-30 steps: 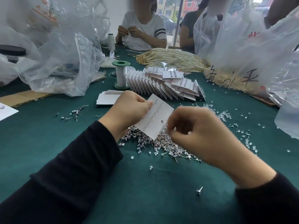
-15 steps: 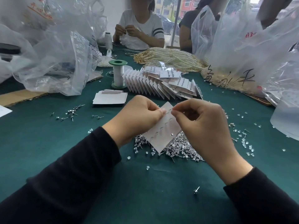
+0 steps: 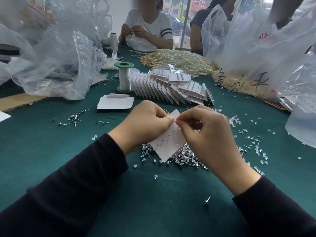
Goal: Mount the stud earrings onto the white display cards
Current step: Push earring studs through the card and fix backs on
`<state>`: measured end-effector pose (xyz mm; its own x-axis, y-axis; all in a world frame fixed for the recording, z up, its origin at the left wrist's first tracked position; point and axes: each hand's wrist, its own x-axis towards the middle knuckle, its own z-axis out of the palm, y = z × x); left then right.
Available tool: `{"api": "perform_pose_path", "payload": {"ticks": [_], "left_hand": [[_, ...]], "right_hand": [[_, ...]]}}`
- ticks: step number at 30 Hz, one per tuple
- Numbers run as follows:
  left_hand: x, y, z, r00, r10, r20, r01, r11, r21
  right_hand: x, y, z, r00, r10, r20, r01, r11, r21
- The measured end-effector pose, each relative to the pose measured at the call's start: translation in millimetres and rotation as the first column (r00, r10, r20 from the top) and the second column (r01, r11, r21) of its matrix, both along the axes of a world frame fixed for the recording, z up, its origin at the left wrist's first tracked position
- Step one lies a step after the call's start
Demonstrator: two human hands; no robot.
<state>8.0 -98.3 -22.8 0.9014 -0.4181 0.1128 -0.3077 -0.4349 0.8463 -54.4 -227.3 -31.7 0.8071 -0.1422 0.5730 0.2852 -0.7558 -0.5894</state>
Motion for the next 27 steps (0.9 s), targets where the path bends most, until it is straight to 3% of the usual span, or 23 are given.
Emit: {"api": "perform_pose_path", "payload": {"ticks": [8,13,19,27], "left_hand": [[-0.5,-0.3,-3.3,0.988,-0.035,0.154,0.014,0.991,0.135],[-1.7,-0.6,-3.2,0.979,-0.061,0.195,0.037,0.992,0.122],[0.5,1.1,1.5,0.992,-0.080,0.096,0.078,0.997,0.022],[0.7,0.5,-1.1,0.995,-0.095,0.038,0.094,0.995,0.027]], "right_hand": [[1.5,1.9,-7.2,0.999,-0.034,-0.002,0.034,0.999,-0.005],[3.2,3.0,-7.6,1.000,-0.010,-0.007,0.011,0.997,0.071],[1.0,3.7,-4.8,0.998,-0.033,0.046,0.027,0.993,0.114],[0.0,4.4,-5.2,0.997,-0.074,0.014,0.073,0.996,0.048]]}}
